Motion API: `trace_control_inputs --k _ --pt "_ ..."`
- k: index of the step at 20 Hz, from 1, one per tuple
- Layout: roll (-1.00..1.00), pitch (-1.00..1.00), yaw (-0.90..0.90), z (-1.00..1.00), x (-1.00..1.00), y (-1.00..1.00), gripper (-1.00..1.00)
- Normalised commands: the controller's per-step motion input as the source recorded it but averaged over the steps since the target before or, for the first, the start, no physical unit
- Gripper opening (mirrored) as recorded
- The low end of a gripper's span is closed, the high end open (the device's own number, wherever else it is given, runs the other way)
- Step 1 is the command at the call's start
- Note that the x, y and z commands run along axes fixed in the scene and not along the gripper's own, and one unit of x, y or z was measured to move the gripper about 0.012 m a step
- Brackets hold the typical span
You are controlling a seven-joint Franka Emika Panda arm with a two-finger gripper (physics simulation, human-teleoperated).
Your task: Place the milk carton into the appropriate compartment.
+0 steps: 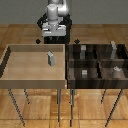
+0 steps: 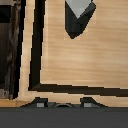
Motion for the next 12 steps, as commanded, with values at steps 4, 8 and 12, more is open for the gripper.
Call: trace_control_inputs --k 4,8,12 --pt "0.00 0.00 0.00 0.00 0.00 0.00 1.00" --pt "0.00 0.00 0.00 0.00 0.00 0.00 1.00" --pt "0.00 0.00 0.00 0.00 0.00 -0.25 1.00"
